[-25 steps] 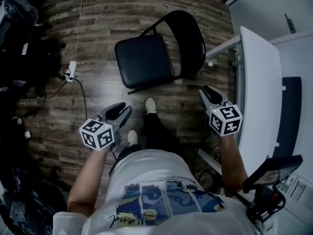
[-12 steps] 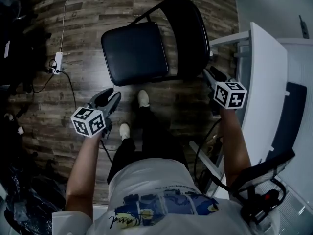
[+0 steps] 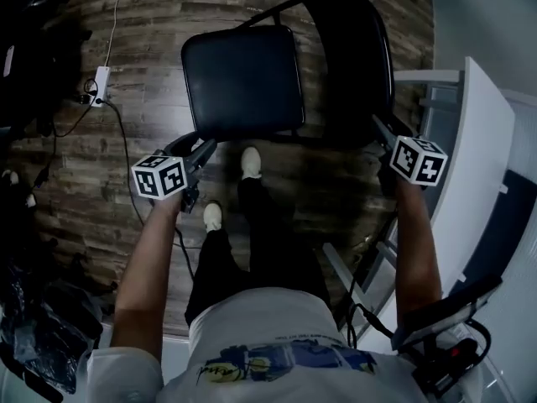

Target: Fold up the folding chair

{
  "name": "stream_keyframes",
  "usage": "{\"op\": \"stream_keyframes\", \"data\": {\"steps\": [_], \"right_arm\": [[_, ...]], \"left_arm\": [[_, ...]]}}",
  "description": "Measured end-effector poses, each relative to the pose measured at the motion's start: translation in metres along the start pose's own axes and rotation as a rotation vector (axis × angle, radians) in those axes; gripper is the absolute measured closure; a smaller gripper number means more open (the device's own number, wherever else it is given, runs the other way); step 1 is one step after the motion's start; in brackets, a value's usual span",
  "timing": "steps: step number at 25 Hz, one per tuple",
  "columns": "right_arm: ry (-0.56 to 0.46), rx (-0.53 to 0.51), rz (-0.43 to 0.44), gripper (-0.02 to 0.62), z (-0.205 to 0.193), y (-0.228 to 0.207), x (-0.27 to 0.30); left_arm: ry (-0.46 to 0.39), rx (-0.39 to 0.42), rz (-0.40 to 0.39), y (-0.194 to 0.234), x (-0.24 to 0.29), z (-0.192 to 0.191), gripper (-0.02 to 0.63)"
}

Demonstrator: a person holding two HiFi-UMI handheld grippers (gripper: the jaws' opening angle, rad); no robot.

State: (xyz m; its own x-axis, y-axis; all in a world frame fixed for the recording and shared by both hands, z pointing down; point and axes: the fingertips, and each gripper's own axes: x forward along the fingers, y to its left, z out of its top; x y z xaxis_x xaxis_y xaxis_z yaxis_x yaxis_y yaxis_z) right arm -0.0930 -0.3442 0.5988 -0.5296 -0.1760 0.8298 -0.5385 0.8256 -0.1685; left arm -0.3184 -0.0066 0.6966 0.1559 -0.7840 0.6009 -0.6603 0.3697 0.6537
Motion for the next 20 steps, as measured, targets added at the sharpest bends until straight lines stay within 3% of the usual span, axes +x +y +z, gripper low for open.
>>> {"op": "stream_keyframes", "data": {"steps": [3, 8, 20], "right_arm": [[-0.001, 0.018, 0.018, 0.387, 0.012, 0.005, -0.010], [-0.002, 0.001, 0.042, 0.387, 0.015, 0.010, 0.002], [-0.002, -0.011, 0.092, 0.387, 0.023, 0.022, 0.020]], "left_arm": [[0.019, -0.059, 0.006, 0.013, 0.006, -0.006, 0.338], [0.053, -0.141, 0.055, 0.071, 0.030, -0.030, 0.312], [0.087, -0.321, 0.034, 0.157, 0.079, -0.067, 0.264]]}}
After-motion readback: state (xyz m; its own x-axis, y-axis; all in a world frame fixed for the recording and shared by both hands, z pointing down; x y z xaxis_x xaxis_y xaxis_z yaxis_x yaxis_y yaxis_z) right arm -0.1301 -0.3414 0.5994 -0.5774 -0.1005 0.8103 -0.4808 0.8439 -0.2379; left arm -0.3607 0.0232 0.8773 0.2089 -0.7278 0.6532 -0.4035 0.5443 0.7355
